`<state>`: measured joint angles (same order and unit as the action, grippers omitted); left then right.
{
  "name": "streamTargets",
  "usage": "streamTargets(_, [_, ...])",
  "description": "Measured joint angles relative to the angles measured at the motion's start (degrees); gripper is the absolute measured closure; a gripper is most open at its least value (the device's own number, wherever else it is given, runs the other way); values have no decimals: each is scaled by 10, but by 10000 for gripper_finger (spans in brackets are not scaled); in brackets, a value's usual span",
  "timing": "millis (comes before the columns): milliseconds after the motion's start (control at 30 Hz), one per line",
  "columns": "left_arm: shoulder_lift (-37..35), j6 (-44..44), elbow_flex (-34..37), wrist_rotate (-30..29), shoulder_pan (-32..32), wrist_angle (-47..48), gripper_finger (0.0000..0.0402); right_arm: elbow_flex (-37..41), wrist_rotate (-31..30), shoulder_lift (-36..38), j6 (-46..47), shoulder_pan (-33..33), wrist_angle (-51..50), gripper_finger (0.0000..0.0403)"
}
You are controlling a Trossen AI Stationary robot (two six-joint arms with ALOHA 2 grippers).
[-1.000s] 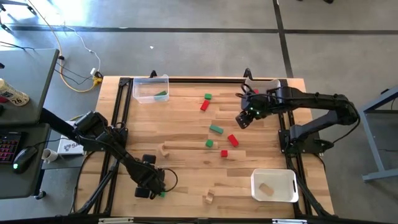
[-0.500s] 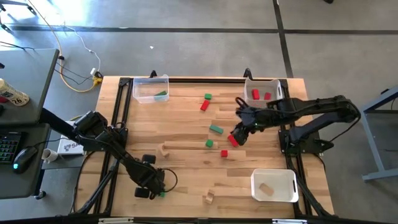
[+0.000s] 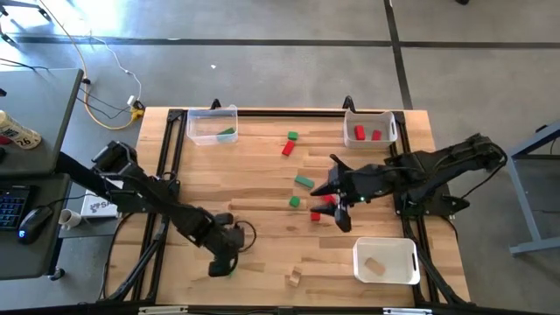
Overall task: Sort & place blocks by color
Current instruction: Put the brown block into the white bin
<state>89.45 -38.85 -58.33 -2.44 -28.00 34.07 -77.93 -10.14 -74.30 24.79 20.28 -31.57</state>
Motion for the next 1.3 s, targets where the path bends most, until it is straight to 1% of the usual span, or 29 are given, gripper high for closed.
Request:
streamTargets(133, [-25, 5, -1, 11, 22, -85, 305, 0, 10, -8, -74, 19, 54, 192])
streamTargets(233, [-38, 4, -1, 35, 46, -141, 305, 0, 26, -19, -120, 27, 86, 192])
streamTargets(333, [-42, 0, -1, 76, 72, -204, 305, 0, 40, -31, -147, 31, 96, 192])
streamTargets(500, [-42, -15, -1, 171, 113, -294, 305, 0, 58, -55, -173, 28, 96, 192])
streamTargets(600, [-42, -25, -1, 210, 138, -319, 305, 0, 74, -69, -184, 28, 101, 192])
streamTargets(767, [-42, -63, -1, 281, 175, -353, 305, 0, 74, -89, -197, 26, 107, 192])
streamTargets(900, [-42, -86, -1, 349, 201, -376, 305, 0, 74, -101, -228, 22, 135, 192])
streamTargets(1033, [-42, -118, -1, 402, 223, -393, 305, 0, 75, -110, -251, 14, 166, 192])
streamTargets(1133, [-42, -143, -1, 428, 237, -402, 305, 0, 95, -112, -253, 6, 184, 192])
streamTargets(1200, [-42, -154, -1, 454, 248, -410, 305, 0, 113, -112, -253, 0, 192, 192])
streamTargets(1300, [-42, -178, -1, 489, 262, -429, 305, 0, 120, -112, -255, -8, 196, 192])
